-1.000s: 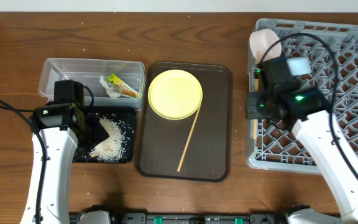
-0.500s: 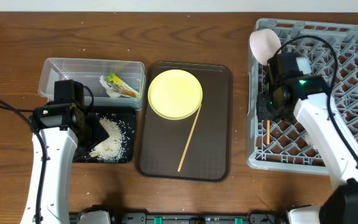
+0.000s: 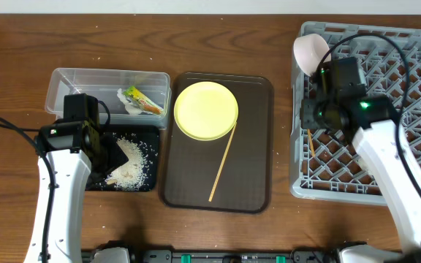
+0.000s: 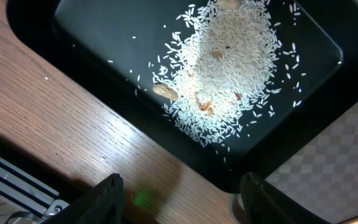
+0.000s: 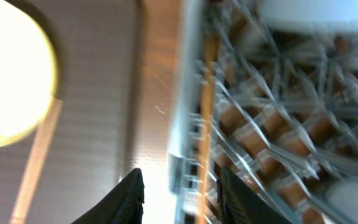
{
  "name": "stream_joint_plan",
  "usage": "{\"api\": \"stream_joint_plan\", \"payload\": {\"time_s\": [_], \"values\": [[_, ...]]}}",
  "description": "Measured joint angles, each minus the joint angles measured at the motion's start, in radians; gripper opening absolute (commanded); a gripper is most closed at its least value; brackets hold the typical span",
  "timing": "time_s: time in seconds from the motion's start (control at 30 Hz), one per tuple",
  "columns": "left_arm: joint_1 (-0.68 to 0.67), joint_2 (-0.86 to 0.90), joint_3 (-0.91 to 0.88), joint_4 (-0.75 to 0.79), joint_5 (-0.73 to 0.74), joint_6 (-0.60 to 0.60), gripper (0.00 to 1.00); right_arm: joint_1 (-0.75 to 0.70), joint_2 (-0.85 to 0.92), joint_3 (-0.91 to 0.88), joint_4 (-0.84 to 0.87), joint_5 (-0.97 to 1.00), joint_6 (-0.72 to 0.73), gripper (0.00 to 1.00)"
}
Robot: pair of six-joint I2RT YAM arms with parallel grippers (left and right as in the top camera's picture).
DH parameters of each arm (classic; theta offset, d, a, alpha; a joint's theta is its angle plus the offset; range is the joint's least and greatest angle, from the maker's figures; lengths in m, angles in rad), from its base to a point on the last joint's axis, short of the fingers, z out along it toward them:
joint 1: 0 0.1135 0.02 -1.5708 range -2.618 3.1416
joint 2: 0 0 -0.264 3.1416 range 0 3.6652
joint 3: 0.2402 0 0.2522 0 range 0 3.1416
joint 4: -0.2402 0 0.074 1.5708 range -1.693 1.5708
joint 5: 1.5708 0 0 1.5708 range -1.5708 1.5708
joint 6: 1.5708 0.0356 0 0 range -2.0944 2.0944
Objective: Sort waste into correct bins and load items into the dishwasher rack
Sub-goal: 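Carry the chopstick to the rack and drop it in, then return the right gripper to the tray and grasp the second chopstick, then carry the second chopstick into the rack and release it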
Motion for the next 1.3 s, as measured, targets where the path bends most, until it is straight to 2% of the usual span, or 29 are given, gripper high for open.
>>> {"api": "stream_joint_plan", "payload": {"time_s": [0.17,0.37,0.53,0.8,1.3], "values": [[0.000,0.000,0.000,0.000,0.000,0.000,0.63,0.075,-0.067,0.003,0.057,-0.104,0.000,0.39],[0.000,0.000,0.000,0.000,0.000,0.000,0.63,0.228,-0.027,0.003,0.060,-0.142,0.008,0.39],[0.000,0.000,0.000,0.000,0.000,0.000,0.63,0.352,0.071,0.003,0.061,-0.140,0.061,0.39],[0.000,0.000,0.000,0.000,0.000,0.000,0.63,0.458,0.264,0.003,0.104,-0.134,0.198,0.40],[0.000,0.000,0.000,0.000,0.000,0.000,0.63,0.569,0.476,0.003,0.140,-0.073,0.425,0.40]]}}
